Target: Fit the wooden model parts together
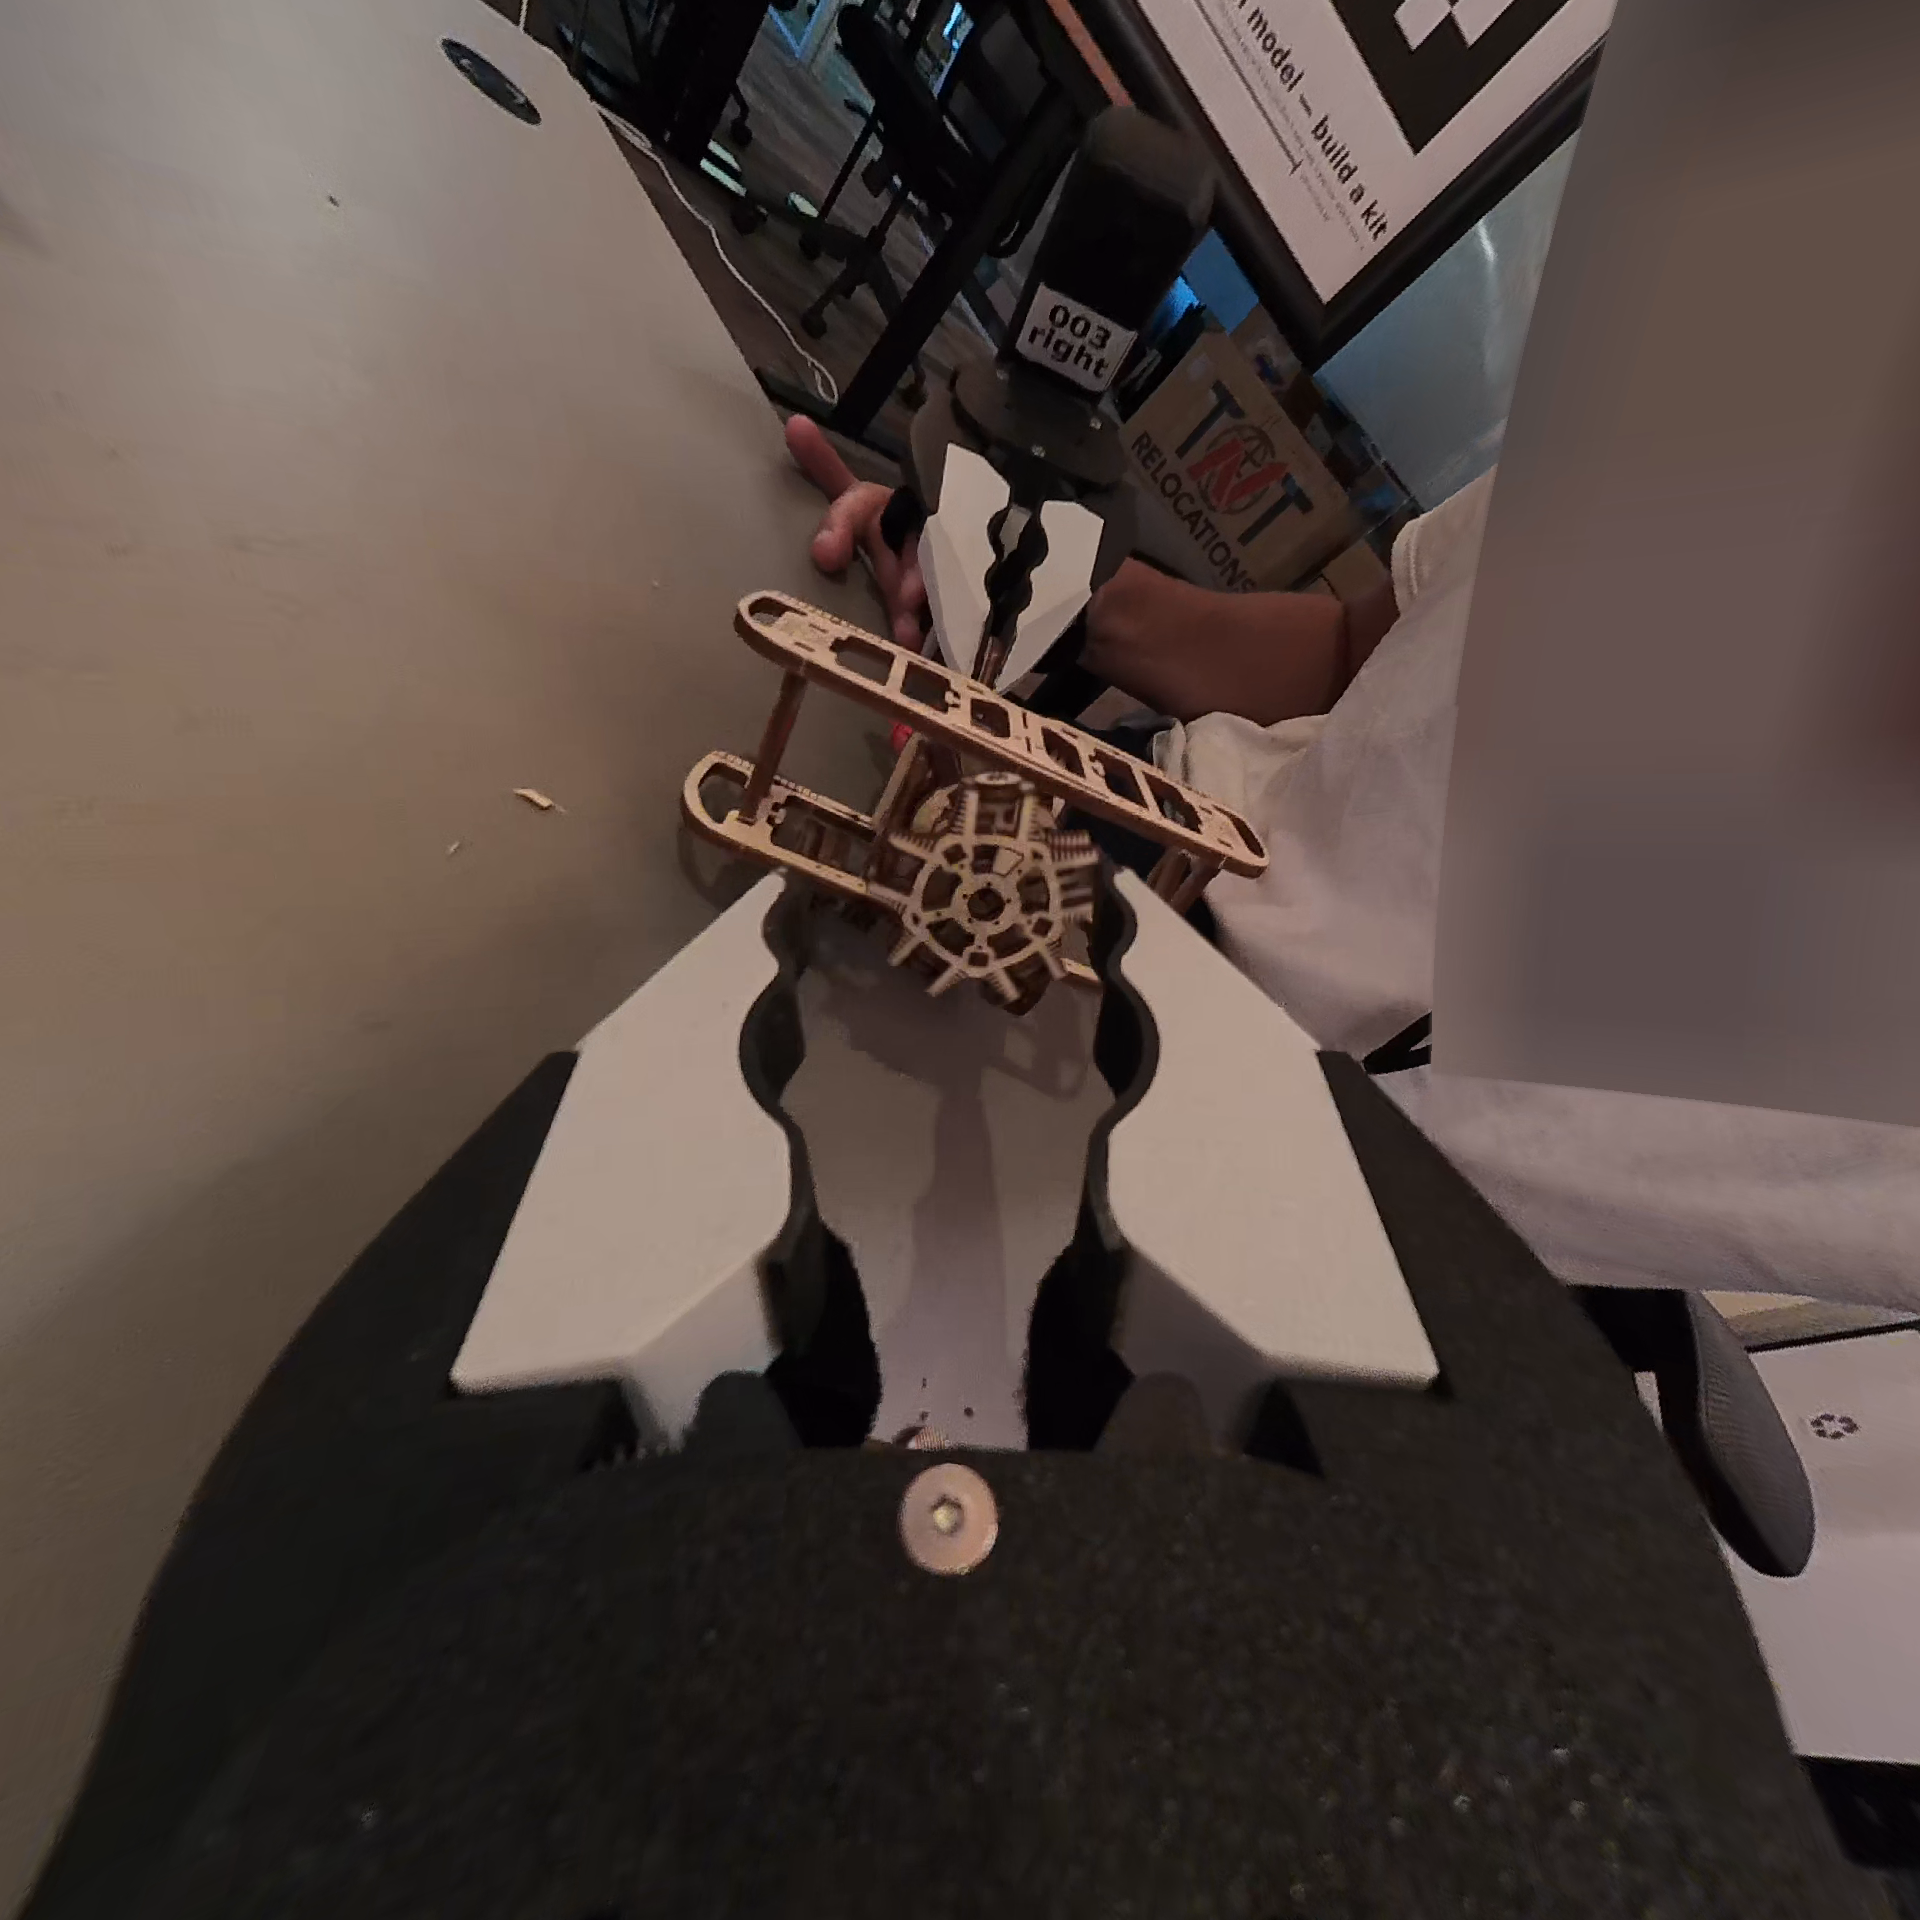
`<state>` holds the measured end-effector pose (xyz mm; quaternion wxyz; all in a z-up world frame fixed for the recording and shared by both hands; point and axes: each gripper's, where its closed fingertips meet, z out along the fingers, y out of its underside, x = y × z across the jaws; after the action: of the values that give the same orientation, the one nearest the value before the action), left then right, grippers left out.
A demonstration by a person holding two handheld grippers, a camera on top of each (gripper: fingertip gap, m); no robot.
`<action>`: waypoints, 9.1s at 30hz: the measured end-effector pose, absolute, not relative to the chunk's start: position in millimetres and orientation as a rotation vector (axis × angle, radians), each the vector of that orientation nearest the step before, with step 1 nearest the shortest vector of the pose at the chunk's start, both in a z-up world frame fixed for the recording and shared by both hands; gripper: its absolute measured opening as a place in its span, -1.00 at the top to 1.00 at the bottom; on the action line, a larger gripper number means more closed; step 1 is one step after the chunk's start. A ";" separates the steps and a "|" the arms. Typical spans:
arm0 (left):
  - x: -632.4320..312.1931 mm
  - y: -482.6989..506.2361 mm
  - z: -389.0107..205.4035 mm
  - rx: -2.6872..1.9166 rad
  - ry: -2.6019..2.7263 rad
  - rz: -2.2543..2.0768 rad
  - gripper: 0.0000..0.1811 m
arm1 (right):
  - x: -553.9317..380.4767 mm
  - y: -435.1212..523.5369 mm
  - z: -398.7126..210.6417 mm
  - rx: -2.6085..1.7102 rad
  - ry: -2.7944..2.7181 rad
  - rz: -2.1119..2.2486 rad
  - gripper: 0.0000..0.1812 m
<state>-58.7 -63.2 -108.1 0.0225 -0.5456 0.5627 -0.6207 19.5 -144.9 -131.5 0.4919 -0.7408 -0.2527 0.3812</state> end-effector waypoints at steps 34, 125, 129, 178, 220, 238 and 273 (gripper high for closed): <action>-63.2 -77.4 -115.8 -1.600 1.891 -1.774 0.41 | 19.2 -141.8 -132.2 -1.793 -0.613 0.930 0.98; -75.3 -71.2 -138.3 -1.707 2.028 -1.268 0.03 | 20.1 -139.3 -132.2 -1.828 -0.560 0.925 0.97; -67.8 -73.7 -128.1 -1.446 2.055 -1.088 0.13 | 20.1 -139.2 -132.3 -1.830 -0.555 0.931 0.98; -69.8 -81.5 -137.3 -1.705 2.147 -0.826 0.50 | 19.4 -138.6 -131.0 -1.833 -0.531 0.921 0.97; -72.5 -92.3 -125.1 -1.872 1.911 -1.535 0.57 | 19.6 -140.1 -132.0 -1.845 -0.523 0.949 0.98; -68.2 -84.8 -122.1 -1.933 1.782 -1.699 0.62 | 19.6 -140.0 -132.0 -1.843 -0.525 0.948 0.98; -68.6 -88.8 -120.5 -2.481 1.657 -1.790 0.62 | 19.8 -136.4 -132.2 -1.846 -0.515 0.952 0.97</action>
<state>-68.6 -88.8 -120.5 -0.1683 -0.7029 0.4695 -0.5072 19.8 -136.4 -132.2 0.4802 -0.7567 -0.2112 0.3903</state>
